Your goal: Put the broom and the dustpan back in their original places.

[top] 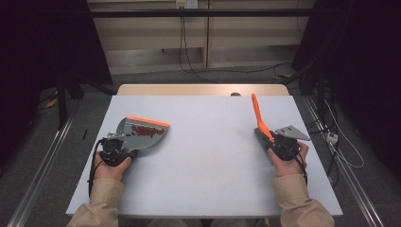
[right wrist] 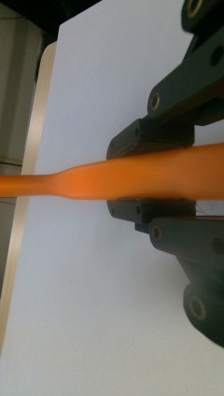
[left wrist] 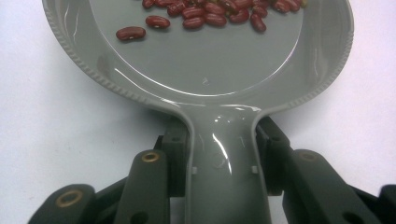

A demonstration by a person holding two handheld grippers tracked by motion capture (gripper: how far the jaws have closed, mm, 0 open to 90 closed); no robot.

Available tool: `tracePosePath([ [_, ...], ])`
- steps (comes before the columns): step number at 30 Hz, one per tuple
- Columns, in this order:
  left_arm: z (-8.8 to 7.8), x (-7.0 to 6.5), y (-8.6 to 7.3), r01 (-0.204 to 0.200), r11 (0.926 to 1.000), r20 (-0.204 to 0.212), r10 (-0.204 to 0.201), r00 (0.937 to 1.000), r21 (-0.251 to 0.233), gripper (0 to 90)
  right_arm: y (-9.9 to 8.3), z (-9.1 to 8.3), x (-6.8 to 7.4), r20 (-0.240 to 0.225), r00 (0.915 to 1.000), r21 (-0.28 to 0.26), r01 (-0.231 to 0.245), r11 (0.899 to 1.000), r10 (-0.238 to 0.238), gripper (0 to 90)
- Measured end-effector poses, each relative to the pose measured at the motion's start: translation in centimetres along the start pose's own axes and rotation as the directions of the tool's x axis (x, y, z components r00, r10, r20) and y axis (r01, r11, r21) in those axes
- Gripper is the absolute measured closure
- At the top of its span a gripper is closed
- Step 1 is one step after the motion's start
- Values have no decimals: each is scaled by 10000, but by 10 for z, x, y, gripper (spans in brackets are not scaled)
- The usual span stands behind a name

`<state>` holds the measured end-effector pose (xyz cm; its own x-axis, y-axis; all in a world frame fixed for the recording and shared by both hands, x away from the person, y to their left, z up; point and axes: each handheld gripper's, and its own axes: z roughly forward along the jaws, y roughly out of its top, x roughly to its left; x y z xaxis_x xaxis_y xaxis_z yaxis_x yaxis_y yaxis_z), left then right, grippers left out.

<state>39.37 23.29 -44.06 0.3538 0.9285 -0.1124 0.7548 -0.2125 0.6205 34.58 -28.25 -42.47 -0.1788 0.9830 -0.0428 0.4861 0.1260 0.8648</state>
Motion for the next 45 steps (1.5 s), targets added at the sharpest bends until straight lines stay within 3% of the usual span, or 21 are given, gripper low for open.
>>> tracePosePath([
  [7,-2,-9,-3,-24,10000,377,26,9993,-50,580,-6,1,13,101,9988,92,485,9988,-486,707],
  [10,-2,-15,-5,78,9999,781,-69,9969,-111,507,-5,3,20,-143,9991,75,407,9991,-406,697],
  [12,-2,-18,-6,-85,9999,846,95,9964,-115,505,-5,3,24,-181,9992,80,349,9994,-347,694],
  [17,-4,-17,-6,-67,9998,1011,85,9948,-185,471,-6,5,30,-354,9991,61,249,9997,-247,685],
  [22,-11,-17,-7,-55,9988,1170,112,9931,-488,337,-10,8,35,-691,9969,72,-369,9993,373,641],
  [24,-15,-17,-8,-80,9975,1143,161,9933,-703,303,-11,10,38,-1192,9887,-6,-914,9958,906,597],
  [25,-16,-16,-8,-20,9971,1195,111,9928,-764,286,-11,10,39,-1626,9786,-114,-1299,9915,1263,561],
  [26,-17,-16,-9,4,9959,1328,117,9911,-907,254,-10,9,41,-1747,9735,-269,-1543,9877,1473,516],
  [28,-21,-17,-10,-74,9929,1288,228,9914,-1190,224,-7,7,44,-1832,9748,-584,-1404,9884,1276,464],
  [31,-26,-17,-10,-162,9872,1433,393,9889,-1585,181,-6,6,46,-1959,9740,-572,-1275,9902,1141,385],
  [38,-33,-19,-8,-569,9610,2290,1217,9658,-2708,128,-21,-1,40,-1931,9784,-427,-840,9955,743,252],
  [45,-38,-19,-13,-922,9513,2582,1720,9507,-2942,108,-31,-11,34,-2306,9721,-464,-559,9974,437,194],
])
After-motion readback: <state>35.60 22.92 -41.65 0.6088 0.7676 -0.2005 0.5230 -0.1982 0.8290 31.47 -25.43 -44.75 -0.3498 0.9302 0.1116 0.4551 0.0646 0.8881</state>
